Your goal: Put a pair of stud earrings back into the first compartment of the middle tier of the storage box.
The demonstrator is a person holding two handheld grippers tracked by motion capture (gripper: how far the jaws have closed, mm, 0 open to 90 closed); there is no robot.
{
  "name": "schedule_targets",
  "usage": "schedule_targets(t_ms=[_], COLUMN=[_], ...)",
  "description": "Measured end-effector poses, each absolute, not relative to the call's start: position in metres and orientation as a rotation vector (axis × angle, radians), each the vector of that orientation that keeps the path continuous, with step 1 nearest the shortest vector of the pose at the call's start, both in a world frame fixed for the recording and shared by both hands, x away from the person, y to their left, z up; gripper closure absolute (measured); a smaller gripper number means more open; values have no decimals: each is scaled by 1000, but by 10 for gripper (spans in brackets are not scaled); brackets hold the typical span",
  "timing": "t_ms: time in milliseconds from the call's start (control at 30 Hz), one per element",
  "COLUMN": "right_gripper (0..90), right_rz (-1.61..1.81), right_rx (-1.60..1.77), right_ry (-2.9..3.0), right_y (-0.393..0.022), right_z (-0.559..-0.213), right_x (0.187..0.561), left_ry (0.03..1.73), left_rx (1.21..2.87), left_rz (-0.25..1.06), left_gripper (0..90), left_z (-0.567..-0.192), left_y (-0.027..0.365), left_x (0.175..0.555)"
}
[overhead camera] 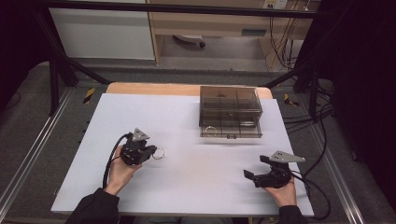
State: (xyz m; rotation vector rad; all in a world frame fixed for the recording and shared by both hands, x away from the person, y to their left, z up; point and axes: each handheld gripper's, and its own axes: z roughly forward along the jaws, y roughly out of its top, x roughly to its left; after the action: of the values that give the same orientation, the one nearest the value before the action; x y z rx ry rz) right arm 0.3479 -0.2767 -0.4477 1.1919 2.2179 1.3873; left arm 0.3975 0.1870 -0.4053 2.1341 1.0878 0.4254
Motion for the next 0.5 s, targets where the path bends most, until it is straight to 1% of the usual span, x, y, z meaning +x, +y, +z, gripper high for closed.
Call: schedule_targets(t_ms=[500], right_gripper=[5], right_rz=[1386], right_rx=[1191], right_ry=[2221], right_y=[-277], right_z=[-448], right_x=[348], left_ry=[1022], left_rx=[2118], left_rz=[401], left_gripper=[864], left_z=[-389], left_y=[144], left_x=[412])
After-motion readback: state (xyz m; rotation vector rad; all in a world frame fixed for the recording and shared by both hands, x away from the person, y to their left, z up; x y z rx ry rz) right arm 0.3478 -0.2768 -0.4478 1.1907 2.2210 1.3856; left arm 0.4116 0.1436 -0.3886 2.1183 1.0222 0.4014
